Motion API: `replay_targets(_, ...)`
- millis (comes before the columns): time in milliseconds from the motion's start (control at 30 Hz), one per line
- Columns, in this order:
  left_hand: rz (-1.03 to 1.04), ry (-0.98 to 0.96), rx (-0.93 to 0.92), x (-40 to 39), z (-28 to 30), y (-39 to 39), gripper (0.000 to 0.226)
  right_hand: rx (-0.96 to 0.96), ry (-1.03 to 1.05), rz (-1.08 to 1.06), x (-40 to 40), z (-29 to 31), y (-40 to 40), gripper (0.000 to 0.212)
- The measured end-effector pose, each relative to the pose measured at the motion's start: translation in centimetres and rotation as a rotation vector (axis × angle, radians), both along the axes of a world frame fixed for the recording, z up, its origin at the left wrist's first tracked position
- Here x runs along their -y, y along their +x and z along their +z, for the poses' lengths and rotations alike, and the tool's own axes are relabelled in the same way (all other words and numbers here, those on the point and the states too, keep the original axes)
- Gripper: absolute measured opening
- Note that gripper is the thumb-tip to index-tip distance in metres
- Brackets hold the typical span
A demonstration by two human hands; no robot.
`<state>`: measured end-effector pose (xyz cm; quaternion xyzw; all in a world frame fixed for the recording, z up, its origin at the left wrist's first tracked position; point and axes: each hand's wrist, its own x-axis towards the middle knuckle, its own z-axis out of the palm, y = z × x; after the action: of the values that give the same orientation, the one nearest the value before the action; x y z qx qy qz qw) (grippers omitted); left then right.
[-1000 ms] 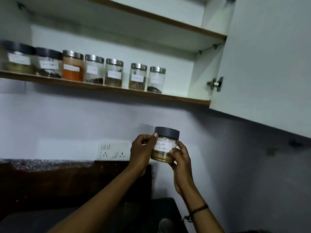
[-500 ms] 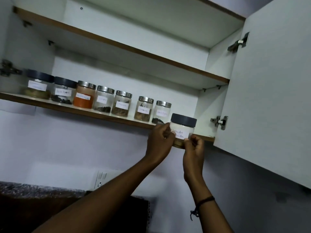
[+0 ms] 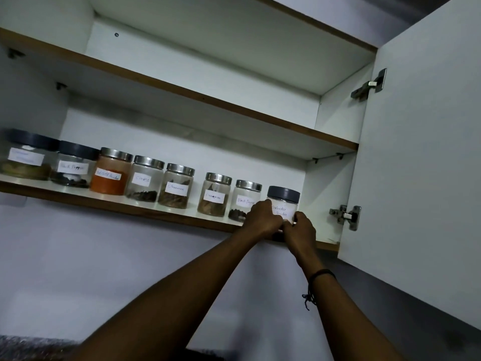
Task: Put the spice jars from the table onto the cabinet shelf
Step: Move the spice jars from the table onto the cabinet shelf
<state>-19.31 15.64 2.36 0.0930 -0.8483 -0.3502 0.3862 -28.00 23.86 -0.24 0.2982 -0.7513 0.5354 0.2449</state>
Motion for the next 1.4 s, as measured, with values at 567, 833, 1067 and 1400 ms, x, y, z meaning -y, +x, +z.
replay_targets(567,-0.016,-0.129,-0.311,3.3,-2.4,-1.7,0.018,0.011,-0.051,0.006,0.3,-0.9,-1.1,0.021)
replay_targets(833,-0.132,-0.135,-0.481,1.0,-13.1,1.1,0.024,-0.185,-0.146,0.074,-2.9,-10.8,3.6,0.019)
replay_targets(1067,-0.264,0.116,0.076,-2.0,-30.3,2.4,0.026,0.167,0.102,0.077,-5.5,-28.6,7.0,0.016)
replay_targets(1400,-0.359,-0.143,0.720,-5.9,-50.9,5.4,0.038,0.448,0.519,-0.053,-10.9,-49.2,13.0,0.029)
